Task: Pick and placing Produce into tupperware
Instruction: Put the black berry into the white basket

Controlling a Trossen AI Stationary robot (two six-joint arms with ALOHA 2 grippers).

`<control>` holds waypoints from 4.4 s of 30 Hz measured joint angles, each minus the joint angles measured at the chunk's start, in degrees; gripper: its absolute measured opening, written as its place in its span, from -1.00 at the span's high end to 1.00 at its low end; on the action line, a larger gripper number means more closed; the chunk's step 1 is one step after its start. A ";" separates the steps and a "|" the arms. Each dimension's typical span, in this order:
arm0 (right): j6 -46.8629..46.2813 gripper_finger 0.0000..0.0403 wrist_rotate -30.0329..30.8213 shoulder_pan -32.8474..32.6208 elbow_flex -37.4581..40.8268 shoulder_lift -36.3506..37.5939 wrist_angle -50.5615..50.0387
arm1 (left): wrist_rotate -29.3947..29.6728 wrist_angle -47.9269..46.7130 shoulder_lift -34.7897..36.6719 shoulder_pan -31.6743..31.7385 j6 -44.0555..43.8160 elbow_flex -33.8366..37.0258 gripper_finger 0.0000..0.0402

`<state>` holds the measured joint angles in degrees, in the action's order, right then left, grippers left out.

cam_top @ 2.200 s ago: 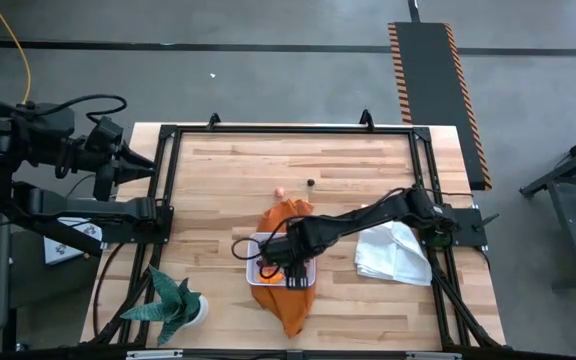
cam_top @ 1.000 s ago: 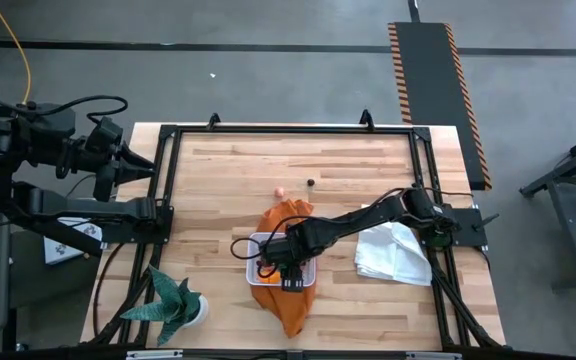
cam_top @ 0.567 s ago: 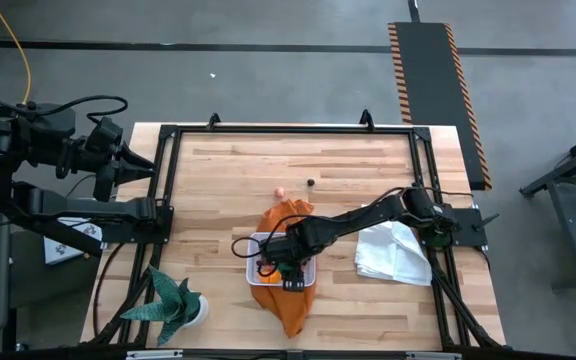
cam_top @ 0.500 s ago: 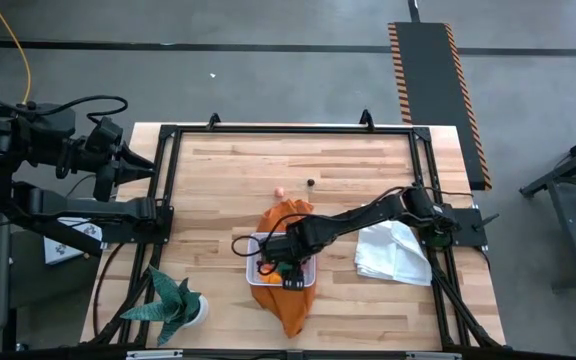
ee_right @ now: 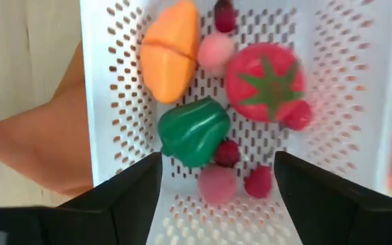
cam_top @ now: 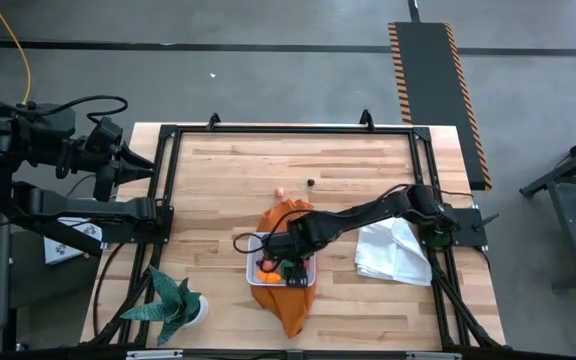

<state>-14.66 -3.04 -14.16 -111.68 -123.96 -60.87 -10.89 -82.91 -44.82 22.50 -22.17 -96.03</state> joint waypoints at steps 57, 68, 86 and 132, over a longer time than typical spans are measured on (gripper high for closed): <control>27.94 0.50 6.99 23.97 -0.04 35.02 -24.53 | 7.62 17.53 -18.24 -0.02 -0.10 0.11 0.45; 34.98 0.49 -7.00 33.13 -0.02 37.50 -21.75 | 7.90 20.24 -23.95 -0.02 1.47 0.11 0.45; 30.82 0.49 -11.16 39.65 0.06 30.55 -13.08 | 13.96 20.18 -24.04 0.03 12.80 5.93 0.45; -7.28 0.49 -2.72 37.17 46.95 32.73 29.45 | 15.46 59.96 5.33 0.00 -14.63 62.07 0.45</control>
<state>-21.95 -5.76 23.01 -64.73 -91.23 -31.42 4.57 -22.96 -39.48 22.50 -36.81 -33.95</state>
